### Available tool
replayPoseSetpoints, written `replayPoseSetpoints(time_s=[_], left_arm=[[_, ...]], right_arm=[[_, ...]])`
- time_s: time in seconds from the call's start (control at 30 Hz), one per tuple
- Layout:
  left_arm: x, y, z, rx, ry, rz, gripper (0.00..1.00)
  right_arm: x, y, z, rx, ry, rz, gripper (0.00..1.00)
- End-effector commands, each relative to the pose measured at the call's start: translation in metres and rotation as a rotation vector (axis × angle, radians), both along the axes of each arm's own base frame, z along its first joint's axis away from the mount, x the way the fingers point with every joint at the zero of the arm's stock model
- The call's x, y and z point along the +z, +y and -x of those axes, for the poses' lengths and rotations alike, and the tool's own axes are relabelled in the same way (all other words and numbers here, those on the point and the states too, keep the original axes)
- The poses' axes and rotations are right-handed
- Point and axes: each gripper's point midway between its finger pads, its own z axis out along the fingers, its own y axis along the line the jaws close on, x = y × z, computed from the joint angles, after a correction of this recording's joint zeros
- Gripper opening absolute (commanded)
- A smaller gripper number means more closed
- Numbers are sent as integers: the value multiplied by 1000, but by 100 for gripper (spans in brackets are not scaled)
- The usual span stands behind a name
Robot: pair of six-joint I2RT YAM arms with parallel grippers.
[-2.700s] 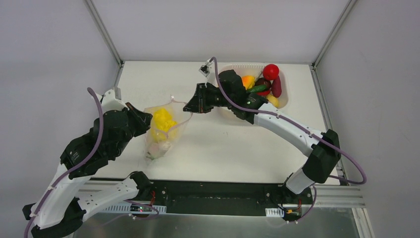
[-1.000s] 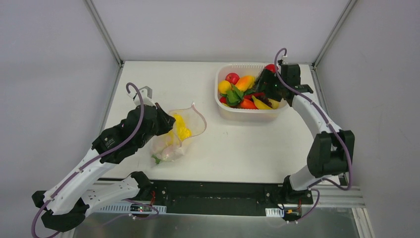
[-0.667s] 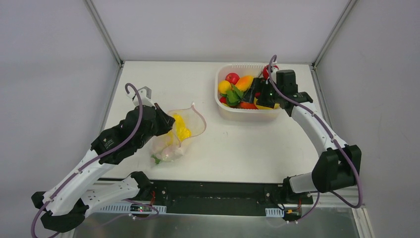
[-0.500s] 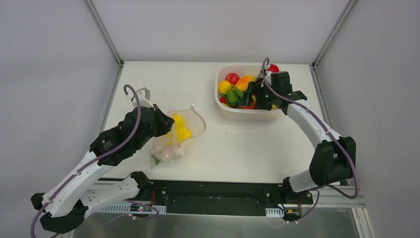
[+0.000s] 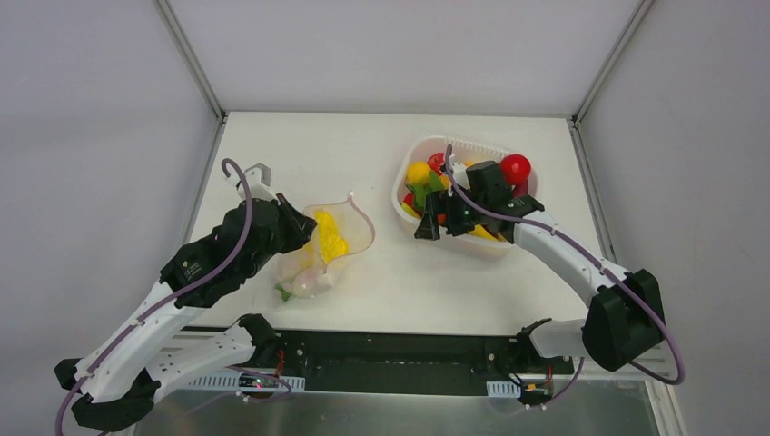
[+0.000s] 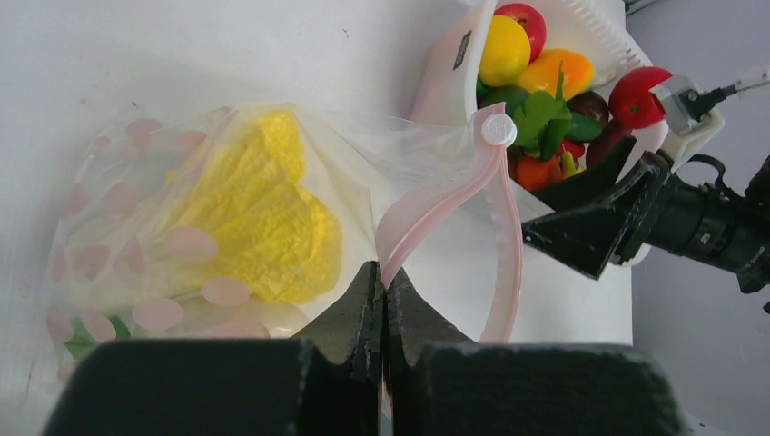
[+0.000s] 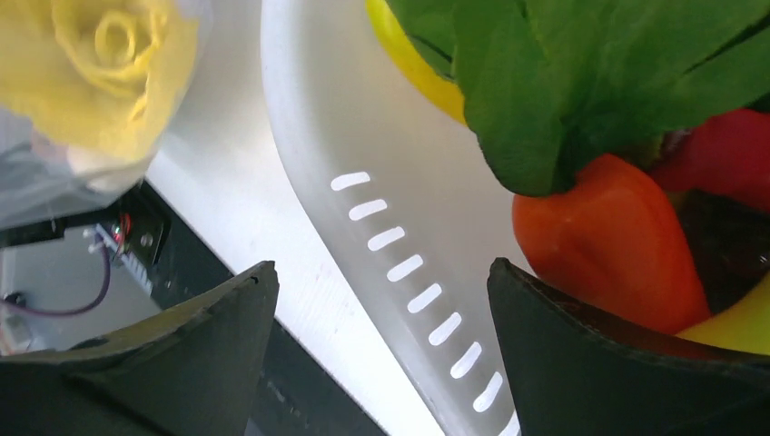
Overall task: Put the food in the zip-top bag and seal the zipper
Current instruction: Move the bin to the center of the board, then pick up the fake fruit from the bin.
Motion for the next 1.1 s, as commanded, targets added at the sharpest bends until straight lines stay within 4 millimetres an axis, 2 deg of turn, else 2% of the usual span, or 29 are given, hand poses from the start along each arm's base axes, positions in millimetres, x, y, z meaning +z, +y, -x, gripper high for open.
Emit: replayPoseSetpoints(time_s=[0.0,0.07,0.13,0.3,0.4,0.43,0.57,0.6,0.7,0.9,0.97,1.07], left_arm=[[9,0,-1,0,-17,14,0],[9,-1,-1,-5,-18,18,0],[8,-4,-1,-18,-13,16,0],[9,-14,1,-75,-4,16,0],[8,-22,2,-117,7,10,0],[7,-23,2,-122,11,10,0],[8,-40,5,-210,11,23,0],[8,-46,7,-250,15,21,0],[12,-60,19,-406,23,-28,0],[33,-20,34,-407,-51,-177,0],[33,-8,33,-365,-50,-206,0],[21,-2,30,-335,-10,-251,0]], right_arm=[[-3,2,59,91,149,-49,87],[8,5,69,117,137,-73,87],[25,5,69,123,80,-101,87],[83,1,61,96,-115,-165,87],[103,-8,50,26,-216,-153,87],[108,-15,40,-59,-237,-144,92],[119,-74,-14,-483,-408,-9,95],[122,-89,-23,-569,-431,19,95],[126,-107,-33,-673,-441,31,95],[123,-123,-35,-734,-452,37,95],[120,-126,-35,-740,-449,46,96],[120,-136,-39,-787,-454,58,96]])
